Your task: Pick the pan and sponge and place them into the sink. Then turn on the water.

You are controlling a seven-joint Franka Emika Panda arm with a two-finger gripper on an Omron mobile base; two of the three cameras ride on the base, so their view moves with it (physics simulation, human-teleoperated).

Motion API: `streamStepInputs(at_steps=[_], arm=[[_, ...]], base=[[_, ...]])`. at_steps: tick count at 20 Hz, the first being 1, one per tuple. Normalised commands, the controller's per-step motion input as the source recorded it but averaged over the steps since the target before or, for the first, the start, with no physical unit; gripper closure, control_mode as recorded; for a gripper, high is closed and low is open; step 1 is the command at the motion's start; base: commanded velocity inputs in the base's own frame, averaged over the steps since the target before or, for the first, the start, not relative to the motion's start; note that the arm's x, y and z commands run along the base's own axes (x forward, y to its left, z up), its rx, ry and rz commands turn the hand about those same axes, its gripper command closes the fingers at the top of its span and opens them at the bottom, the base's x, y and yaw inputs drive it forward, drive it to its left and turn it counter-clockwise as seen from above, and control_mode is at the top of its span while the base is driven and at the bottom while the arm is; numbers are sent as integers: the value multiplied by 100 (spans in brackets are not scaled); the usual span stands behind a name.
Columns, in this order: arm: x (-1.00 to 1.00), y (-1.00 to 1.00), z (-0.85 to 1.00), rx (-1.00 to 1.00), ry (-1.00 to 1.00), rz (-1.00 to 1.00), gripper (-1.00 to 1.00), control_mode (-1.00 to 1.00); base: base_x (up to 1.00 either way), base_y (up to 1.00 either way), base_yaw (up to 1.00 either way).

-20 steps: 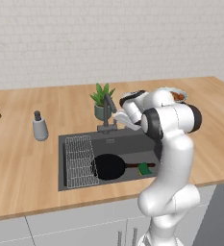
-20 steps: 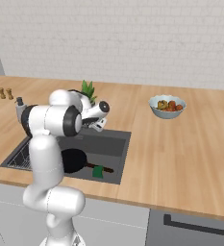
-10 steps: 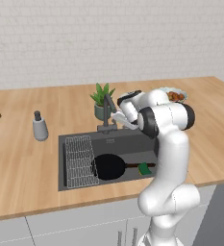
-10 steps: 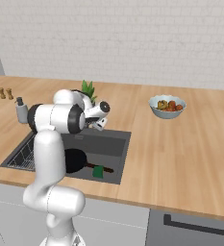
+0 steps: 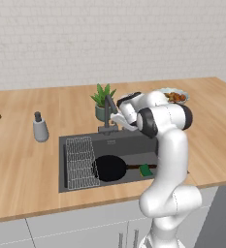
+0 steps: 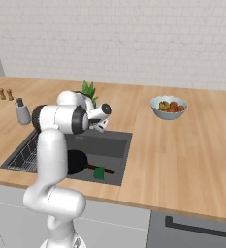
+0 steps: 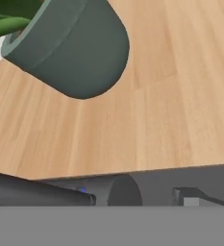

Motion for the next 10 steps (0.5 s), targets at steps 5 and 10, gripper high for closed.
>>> streamStepInputs(at_steps=[5, 10], arm=[[26, 0, -14, 0, 0, 0, -100, -100], [31, 6, -18, 0, 0, 0, 100, -100]], base=[[0, 0, 0], [0, 0, 0]])
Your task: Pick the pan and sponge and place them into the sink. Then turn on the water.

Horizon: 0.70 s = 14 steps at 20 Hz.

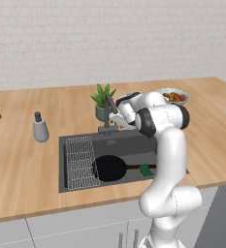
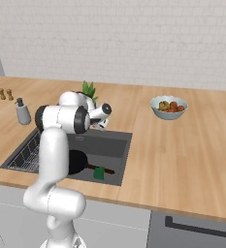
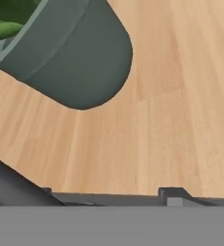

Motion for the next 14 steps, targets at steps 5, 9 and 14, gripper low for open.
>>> streamStepInputs(at_steps=[5, 9, 14], arm=[[20, 0, -8, 3, 0, -1, 100, -100], [6, -2, 0, 20, 0, 0, 100, -100], [2, -14, 0, 27, 0, -1, 100, -100]], base=[[0, 0, 0], [0, 0, 0], [0, 0, 0]])
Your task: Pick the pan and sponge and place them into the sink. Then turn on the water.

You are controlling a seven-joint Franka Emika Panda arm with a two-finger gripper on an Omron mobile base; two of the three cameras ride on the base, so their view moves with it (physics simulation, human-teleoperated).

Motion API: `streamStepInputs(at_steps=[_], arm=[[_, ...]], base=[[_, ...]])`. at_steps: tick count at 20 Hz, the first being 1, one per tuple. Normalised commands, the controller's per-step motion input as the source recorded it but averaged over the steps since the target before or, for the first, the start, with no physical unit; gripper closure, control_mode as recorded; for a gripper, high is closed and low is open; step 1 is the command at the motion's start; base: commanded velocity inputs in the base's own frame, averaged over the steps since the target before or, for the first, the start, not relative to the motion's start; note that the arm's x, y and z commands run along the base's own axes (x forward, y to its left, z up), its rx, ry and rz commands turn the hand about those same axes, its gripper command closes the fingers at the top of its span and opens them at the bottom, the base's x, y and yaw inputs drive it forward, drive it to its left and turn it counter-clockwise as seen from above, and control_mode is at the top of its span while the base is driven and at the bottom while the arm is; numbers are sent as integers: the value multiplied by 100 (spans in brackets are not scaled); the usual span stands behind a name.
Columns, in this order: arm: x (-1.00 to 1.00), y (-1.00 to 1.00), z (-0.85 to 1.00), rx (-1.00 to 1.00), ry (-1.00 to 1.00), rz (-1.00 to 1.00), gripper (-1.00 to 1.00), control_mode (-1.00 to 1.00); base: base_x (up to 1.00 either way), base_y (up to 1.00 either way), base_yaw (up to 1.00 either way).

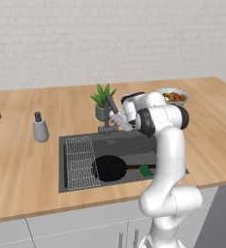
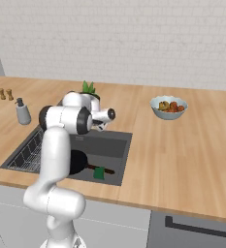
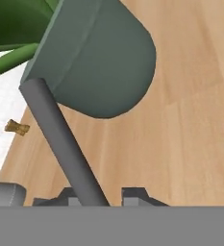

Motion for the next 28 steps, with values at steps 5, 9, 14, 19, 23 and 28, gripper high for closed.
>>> streamStepInputs(at_steps=[5, 9, 14, 19, 23, 28], arm=[[0, -15, 0, 28, 0, 0, 100, -100], [0, -16, 0, 25, 0, 0, 100, -100], [0, -19, 0, 23, 0, 0, 100, -100], [0, -18, 0, 21, 0, 0, 100, -100], [0, -5, -8, 8, 0, 0, 100, -100], [0, 0, -9, 0, 0, 0, 100, -100]], base=[[0, 0, 0], [0, 0, 0], [0, 0, 0], [0, 0, 0], [0, 0, 0], [0, 0, 0]])
